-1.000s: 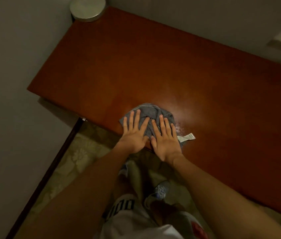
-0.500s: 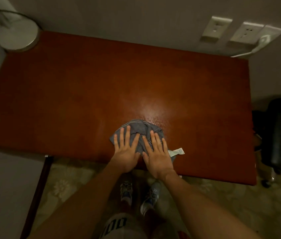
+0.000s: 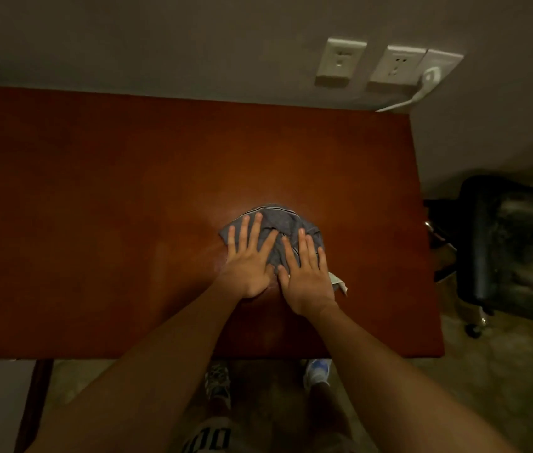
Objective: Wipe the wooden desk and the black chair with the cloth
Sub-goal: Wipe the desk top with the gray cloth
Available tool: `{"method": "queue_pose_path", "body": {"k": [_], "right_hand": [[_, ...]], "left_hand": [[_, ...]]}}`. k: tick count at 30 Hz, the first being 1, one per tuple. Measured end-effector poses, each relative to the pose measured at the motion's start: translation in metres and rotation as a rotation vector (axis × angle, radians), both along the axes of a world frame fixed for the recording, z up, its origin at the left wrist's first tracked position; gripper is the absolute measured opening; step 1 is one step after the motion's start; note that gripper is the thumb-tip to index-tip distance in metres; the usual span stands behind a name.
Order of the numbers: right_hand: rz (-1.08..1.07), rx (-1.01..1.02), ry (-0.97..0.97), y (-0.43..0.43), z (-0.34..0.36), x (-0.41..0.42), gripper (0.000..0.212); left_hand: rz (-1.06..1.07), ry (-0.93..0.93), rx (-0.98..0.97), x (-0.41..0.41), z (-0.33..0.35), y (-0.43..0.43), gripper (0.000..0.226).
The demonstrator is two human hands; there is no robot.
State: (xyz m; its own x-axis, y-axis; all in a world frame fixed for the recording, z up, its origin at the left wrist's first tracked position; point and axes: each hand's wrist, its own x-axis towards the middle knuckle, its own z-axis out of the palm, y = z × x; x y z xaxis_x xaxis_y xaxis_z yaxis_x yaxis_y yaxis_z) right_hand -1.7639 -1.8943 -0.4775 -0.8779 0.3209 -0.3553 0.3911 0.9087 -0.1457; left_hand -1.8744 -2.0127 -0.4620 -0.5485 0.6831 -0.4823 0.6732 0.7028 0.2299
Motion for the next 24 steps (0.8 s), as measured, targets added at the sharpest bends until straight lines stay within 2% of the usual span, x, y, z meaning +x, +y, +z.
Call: {"method": "queue_pose_path", "body": {"k": [8, 15, 24], "right_hand": [[0.025, -0.019, 0.057, 0.117, 0.001, -0.009, 0.068], [0.097, 0.019, 0.082, 0.225, -0.006, -0.02, 0.065], [0.055, 0.054, 0.202, 0.322, -0.02, -0.054, 0.062]], "left_hand": [[0.061, 0.056, 0.003, 0.001, 0.004, 0.113, 0.077], [0.156, -0.002, -0.021, 0.0, 0.005, 0.216, 0.076], [0.132, 0.023, 0.057, -0.04, -0.001, 0.315, 0.074]]}}
